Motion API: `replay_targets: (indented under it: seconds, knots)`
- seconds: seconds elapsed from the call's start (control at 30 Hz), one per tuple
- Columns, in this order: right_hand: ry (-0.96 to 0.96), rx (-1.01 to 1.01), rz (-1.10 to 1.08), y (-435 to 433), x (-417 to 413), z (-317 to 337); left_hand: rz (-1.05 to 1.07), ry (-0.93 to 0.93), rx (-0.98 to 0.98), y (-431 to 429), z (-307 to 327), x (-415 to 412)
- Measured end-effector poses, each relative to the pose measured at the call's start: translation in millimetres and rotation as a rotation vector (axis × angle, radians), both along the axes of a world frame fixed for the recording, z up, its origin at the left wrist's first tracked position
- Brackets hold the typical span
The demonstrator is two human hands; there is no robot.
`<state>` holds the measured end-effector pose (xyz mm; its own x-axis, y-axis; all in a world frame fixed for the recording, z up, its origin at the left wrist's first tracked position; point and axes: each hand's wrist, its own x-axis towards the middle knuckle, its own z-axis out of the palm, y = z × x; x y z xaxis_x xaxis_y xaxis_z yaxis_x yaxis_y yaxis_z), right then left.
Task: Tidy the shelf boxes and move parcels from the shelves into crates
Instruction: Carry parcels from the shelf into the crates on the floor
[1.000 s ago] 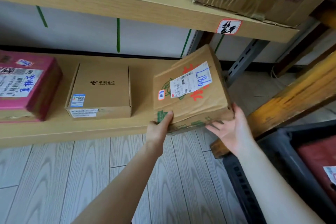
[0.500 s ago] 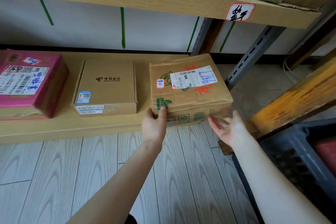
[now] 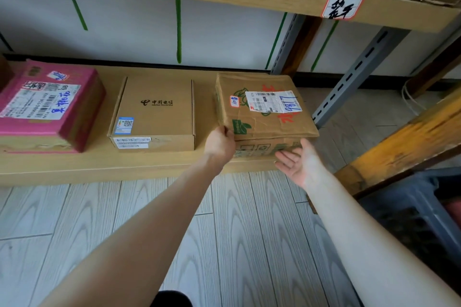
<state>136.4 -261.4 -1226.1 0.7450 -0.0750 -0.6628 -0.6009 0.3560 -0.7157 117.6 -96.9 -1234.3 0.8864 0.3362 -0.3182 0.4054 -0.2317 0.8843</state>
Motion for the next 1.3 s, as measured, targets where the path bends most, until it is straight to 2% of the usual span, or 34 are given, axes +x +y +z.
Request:
replay_targets:
  seconds: [0.17,0.33,0.4,0.47,0.57,0.63,0.7,0.8,0.9,0.97,1.1,1.13,1.2,1.3]
  knots:
    - [-0.039,-0.075,0.073,14,-20,-1,-0.014,-0.018,0.037,7,9,-12]
    - [-0.280,-0.249,0.316,77,-49,-6,0.193,-0.356,0.231,55,10,-48]
    - [-0.430,-0.358,0.407,110,-52,-8,0.324,-0.409,0.362,85,11,-60]
    - [-0.585,-0.495,0.467,140,-50,-7,0.402,-0.319,0.482,115,14,-65]
    - [-0.637,-0.650,0.486,171,-33,-8,0.320,0.040,0.568,154,10,-66]
    - [-0.573,-0.705,0.554,183,-17,-11,0.247,0.170,0.522,168,4,-63]
    - [-0.503,-0.667,0.631,190,-5,-17,0.257,0.142,0.451,173,0,-60]
    - [-0.435,-0.589,0.572,192,0,-26,0.428,-0.038,0.305,176,0,-58]
    - [-0.371,-0.473,0.477,185,-2,-33,0.592,-0.258,0.017,179,10,-61]
    - [-0.331,-0.462,0.489,182,0,-33,0.602,-0.294,-0.007,183,20,-64]
    - [-0.217,-0.558,0.720,191,-6,-18,0.369,-0.206,-0.354,176,33,-67]
    - [-0.243,-0.569,0.748,196,-10,-12,0.297,-0.168,-0.364,171,35,-67]
    - [-0.299,-0.400,0.753,204,-16,4,0.205,-0.142,-0.310,160,33,-67]
    - [-0.383,-0.129,0.738,202,-19,36,0.099,-0.278,-0.254,146,34,-72]
